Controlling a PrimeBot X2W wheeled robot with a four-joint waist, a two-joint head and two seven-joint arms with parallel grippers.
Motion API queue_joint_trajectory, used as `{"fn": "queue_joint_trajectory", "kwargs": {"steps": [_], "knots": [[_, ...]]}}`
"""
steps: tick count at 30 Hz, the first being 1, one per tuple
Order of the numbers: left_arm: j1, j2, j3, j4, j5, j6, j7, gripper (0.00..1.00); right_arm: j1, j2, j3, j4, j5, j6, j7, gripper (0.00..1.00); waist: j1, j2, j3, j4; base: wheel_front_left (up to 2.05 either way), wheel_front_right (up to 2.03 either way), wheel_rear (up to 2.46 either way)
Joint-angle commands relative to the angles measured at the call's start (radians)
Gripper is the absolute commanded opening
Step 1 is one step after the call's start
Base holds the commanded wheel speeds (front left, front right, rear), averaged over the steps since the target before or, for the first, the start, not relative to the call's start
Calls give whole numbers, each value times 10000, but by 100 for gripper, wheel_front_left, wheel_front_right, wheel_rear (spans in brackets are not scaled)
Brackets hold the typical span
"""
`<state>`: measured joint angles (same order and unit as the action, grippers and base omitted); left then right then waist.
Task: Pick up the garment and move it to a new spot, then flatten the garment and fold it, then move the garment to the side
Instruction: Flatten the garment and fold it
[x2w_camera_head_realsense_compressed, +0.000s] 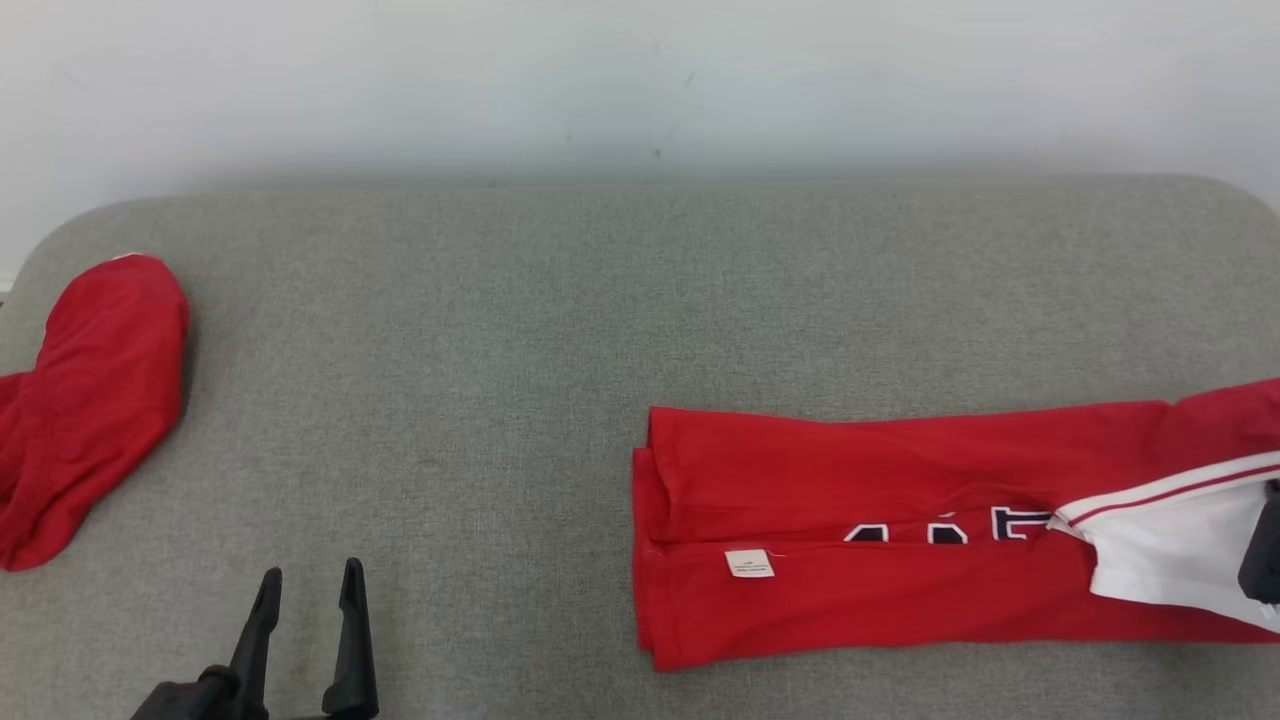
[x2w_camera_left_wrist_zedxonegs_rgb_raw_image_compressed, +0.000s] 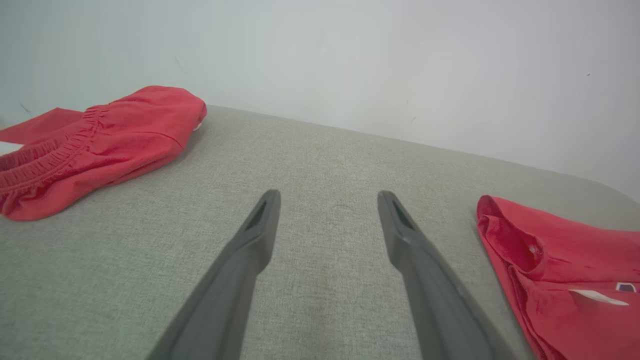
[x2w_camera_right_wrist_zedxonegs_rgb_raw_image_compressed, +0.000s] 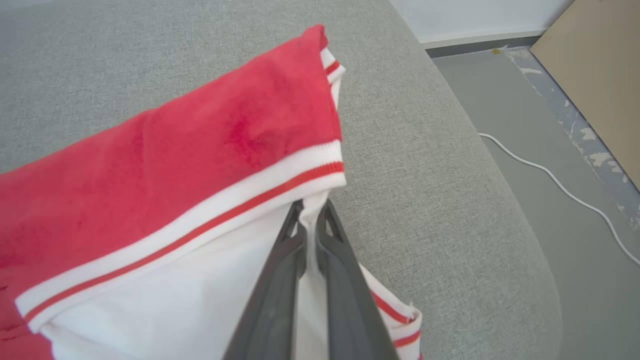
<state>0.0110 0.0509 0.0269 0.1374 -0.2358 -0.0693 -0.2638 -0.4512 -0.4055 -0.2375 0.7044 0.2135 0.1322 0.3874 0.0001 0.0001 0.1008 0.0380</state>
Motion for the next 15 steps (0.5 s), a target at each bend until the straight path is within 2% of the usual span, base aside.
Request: {"fn": "queue_joint_trajectory", "kwargs": {"steps": [1, 4, 9, 15], "knots": [[216, -5, -33, 5, 57, 65, -7, 100, 211, -86, -118, -150, -275, -30, 83, 0, -1, -1, -187, -128, 0, 0, 0], [240, -4, -70, 5, 4, 84, -7, 100, 293, 25, -58, -400, -375, -30, 215, 0, -1, -1, -281, -182, 0, 0, 0], [412, -3, -147, 52, -95, 164, -7, 100, 625, 597, 643, -1401, -334, -28, 626, 0, -1, -1, -548, -284, 0, 0, 0], [509, -4, -294, 138, -179, 244, -7, 100, 1024, 1414, 2367, -2650, 69, -28, 1238, 0, -1, -1, -871, -255, 0, 0, 0]]}}
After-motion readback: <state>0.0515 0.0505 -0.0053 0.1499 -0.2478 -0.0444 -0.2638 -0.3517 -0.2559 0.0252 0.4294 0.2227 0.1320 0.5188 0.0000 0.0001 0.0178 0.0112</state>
